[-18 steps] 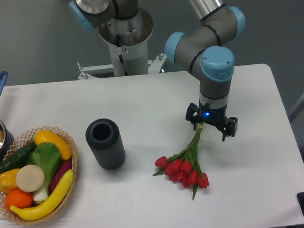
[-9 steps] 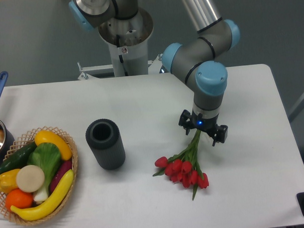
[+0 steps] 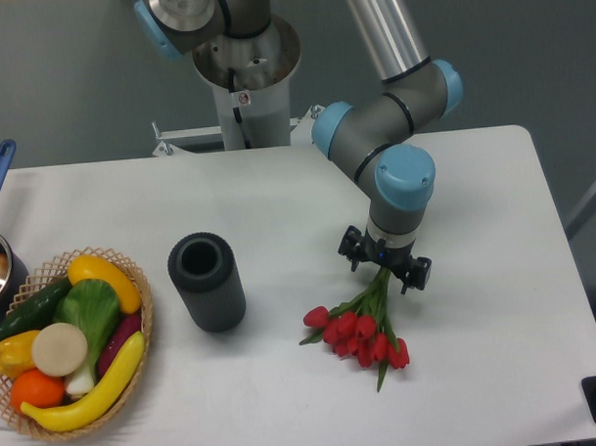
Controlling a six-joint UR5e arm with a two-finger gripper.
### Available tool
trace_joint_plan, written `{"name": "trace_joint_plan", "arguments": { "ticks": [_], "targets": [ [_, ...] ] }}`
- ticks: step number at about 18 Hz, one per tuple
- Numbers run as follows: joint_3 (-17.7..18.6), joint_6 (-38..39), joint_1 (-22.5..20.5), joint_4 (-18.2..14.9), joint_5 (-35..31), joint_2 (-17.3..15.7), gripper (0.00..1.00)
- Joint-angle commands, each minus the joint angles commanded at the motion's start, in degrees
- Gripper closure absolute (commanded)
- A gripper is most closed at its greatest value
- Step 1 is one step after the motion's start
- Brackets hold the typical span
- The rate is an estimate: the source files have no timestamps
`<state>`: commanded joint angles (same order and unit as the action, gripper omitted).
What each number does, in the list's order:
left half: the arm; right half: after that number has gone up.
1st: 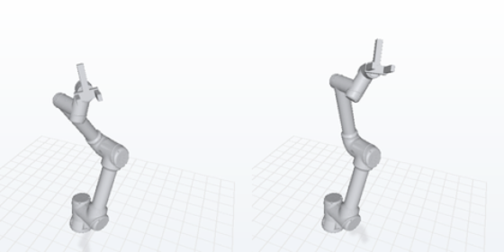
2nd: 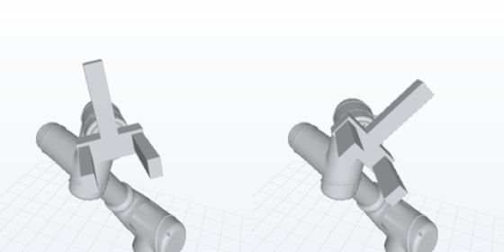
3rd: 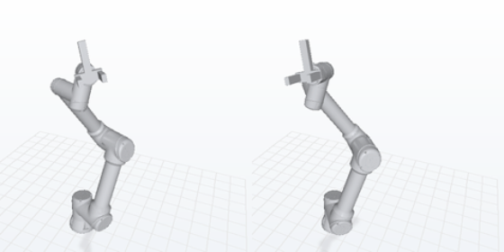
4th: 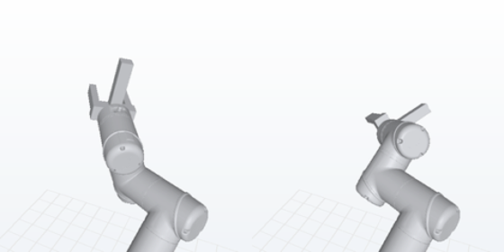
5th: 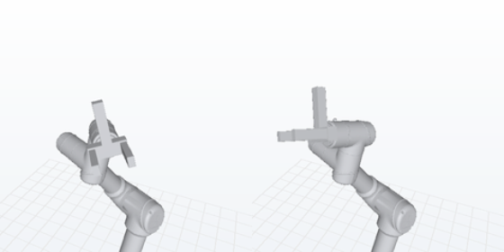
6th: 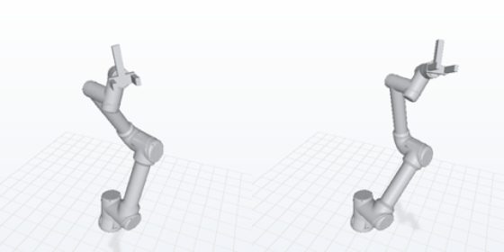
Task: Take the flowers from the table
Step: 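Hold the red tulip stems in the gripper and shift slightly sideways, then lift the gripped red tulip bunch up off the table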
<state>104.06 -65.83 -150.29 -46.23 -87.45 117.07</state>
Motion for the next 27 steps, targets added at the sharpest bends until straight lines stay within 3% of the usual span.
{"name": "trace_joint_plan", "arguments": {
  "ticks": [3, 6, 9, 12, 15, 20, 27],
  "targets": [
    [-0.1, 0.0, -0.1, 0.0, 0.1, -0.1, 0.67],
    [-0.1, 0.0, -0.4, -0.2, 0.2, -0.5, 0.84],
    [-0.1, 0.7, -1.0, -0.3, 1.9, -0.8, 0.85],
    [0.2, 2.4, -1.8, -0.8, 2.0, -2.4, 0.96],
    [-0.2, 3.0, -2.6, -1.1, 1.8, -3.8, 1.0],
    [-5.3, 2.6, -2.5, -6.3, 1.6, -4.5, 1.0],
    [-10.5, 1.3, -2.3, -9.5, 1.5, -5.9, 1.0]
  ]
}}
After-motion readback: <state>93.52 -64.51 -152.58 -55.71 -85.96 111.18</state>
